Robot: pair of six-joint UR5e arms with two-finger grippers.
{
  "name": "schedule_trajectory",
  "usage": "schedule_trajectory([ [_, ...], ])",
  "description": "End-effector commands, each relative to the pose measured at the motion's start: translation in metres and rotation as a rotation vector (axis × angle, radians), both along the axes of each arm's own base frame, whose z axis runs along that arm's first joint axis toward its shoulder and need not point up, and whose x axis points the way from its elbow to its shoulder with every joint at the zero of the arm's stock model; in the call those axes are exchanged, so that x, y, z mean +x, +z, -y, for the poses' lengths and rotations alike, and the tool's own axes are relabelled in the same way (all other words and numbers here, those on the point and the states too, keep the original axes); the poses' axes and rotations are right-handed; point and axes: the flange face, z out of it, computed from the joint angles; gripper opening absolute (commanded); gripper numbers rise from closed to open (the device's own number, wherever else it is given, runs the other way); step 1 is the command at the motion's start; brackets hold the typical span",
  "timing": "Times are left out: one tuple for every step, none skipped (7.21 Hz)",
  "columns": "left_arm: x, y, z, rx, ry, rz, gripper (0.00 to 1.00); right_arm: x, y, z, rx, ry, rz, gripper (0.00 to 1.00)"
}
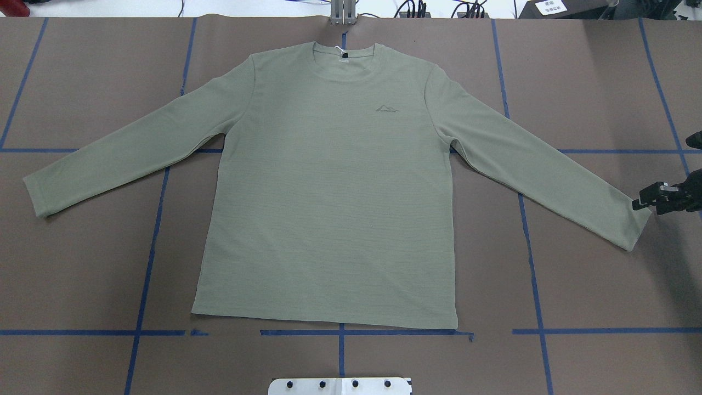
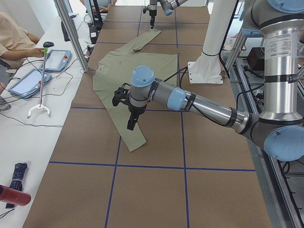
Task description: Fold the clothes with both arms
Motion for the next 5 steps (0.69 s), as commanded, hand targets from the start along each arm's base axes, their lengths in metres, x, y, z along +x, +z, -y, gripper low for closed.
schedule_trajectory([
  [0.0000,0.0002,-0.0004,0.000,0.000,0.000,1.00,-0.0007,0.0018,-0.0008,-0.005,-0.002,-0.002,0.65],
  [0.0000,-0.0006,-0.0005,0.001,0.000,0.000,1.00,-0.0007,0.0018,-0.0008,-0.005,-0.002,-0.002,0.62],
  [0.0000,0.0002,-0.0004,0.000,0.000,0.000,1.00,0.0000,0.0034,-0.0022,-0.009,-0.002,-0.004,0.53],
  [-0.0007,0.0004,-0.0005,-0.002,-0.001,0.000,1.00,0.0001,0.0042,-0.0024,-0.011,-0.002,-0.005,0.44],
  [-0.0007,0.0004,-0.0005,-0.002,-0.001,0.000,1.00,0.0003,0.0065,-0.0028,-0.015,-0.002,-0.007,0.35],
])
